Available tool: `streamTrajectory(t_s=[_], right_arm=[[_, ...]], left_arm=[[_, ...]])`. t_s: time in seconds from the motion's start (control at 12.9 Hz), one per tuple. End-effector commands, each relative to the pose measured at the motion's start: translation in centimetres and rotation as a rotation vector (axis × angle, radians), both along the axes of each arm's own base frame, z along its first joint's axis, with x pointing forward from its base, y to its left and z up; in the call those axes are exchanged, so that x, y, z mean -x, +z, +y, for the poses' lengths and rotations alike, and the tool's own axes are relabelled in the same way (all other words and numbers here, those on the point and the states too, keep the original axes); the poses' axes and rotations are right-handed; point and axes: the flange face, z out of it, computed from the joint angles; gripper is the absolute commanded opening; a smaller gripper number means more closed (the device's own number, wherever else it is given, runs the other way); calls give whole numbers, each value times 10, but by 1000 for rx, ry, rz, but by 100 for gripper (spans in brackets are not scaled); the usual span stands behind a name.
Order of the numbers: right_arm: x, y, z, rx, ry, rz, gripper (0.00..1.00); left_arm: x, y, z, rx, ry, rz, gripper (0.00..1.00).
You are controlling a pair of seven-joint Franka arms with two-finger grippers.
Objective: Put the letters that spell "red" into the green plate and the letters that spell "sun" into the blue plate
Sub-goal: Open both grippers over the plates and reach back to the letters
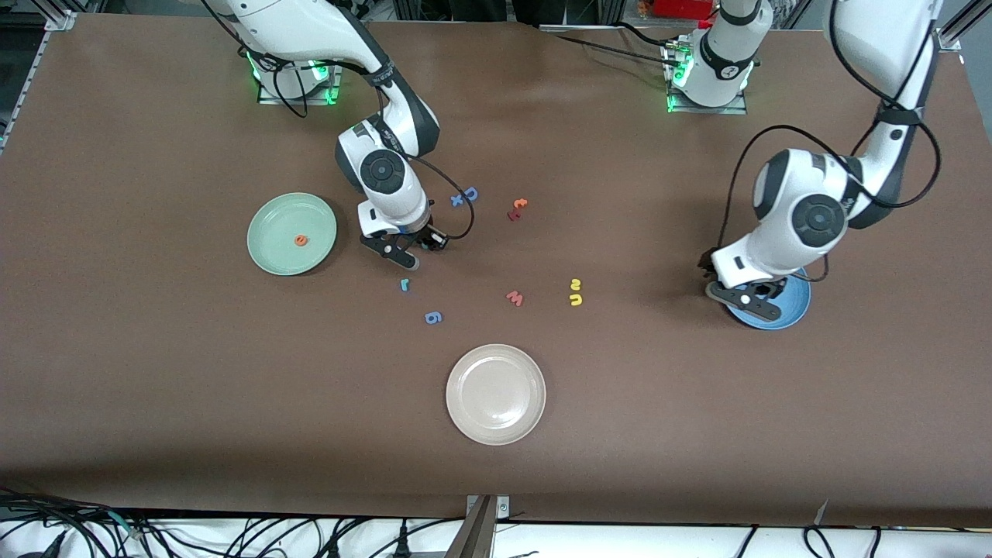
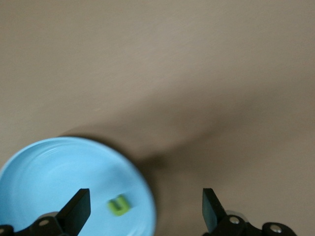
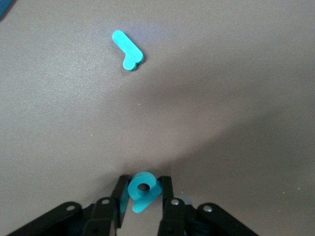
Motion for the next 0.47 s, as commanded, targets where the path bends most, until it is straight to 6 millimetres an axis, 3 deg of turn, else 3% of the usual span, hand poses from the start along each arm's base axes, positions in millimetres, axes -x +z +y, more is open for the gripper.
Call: streamTrajectory(t_s=[0.0,0.23,0.39], right_arm=[[-2,-3,5,-4,2,-3,15],[-10,10,4,7,9,3,13],[-29,38,7,57,33,64,13]], left_arm=[[14,1,-61,9,87,-6,100],[24,-1,-108,12,187,-15,100],[25,-3,-141,15,235,-28,100]])
